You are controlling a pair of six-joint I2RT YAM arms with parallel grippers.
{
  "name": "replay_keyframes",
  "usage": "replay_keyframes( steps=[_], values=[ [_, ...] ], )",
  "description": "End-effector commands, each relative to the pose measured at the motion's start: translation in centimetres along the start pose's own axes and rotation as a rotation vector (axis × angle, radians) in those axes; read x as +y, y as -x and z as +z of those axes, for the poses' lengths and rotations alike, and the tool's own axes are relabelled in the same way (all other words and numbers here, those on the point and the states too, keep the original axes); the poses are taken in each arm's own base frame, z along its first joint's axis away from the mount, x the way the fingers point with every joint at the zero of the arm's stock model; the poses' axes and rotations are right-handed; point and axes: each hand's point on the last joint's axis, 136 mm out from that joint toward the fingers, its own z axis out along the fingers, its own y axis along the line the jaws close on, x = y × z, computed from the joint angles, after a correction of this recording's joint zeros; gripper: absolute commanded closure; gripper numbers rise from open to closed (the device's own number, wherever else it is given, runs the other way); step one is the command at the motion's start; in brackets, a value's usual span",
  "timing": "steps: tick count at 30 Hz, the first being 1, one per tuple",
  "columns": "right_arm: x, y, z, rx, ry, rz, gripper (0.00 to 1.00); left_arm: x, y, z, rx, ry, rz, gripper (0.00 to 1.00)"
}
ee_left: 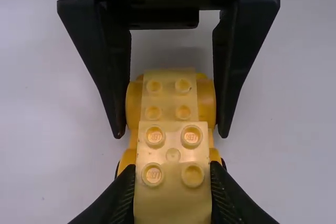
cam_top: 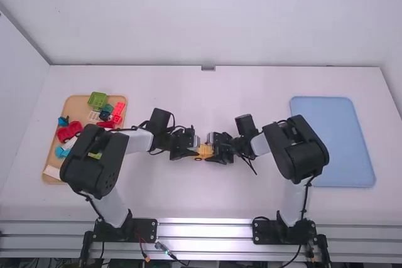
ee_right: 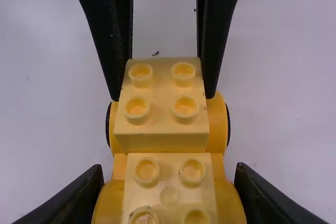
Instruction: Assemble lego blocks to make yellow taxi
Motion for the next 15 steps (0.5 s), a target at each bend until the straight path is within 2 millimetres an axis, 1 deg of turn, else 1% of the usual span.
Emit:
replay_keyframes(
  steps=[1,10,12,13,14,15],
  values=[
    [0.22,-0.29,0.30,0.004,0.012,0.001,0.47,-0.31,-0.70,0.69,0.023,-0.016,-0.006,0.69],
    [0.23,-0.30,0.30,0.005,0.012,0.002,0.47,-0.27,-0.65,0.69,0.021,-0.015,-0.003,0.66],
    [0.22,-0.30,0.30,0.005,0.012,0.001,0.47,-0.18,-0.72,0.58,0.020,-0.012,-0.007,0.60],
    [0.22,-0.31,0.30,0.005,0.012,0.001,0.46,-0.18,-0.72,0.58,0.020,-0.012,-0.007,0.55],
    [0.23,-0.30,0.31,0.005,0.012,0.001,0.46,-0.22,-0.67,0.62,0.019,-0.014,-0.006,0.47],
    [0.22,-0.31,0.30,0.005,0.012,0.002,0.46,-0.40,-0.47,0.72,0.012,-0.021,-0.003,0.37]
  ],
)
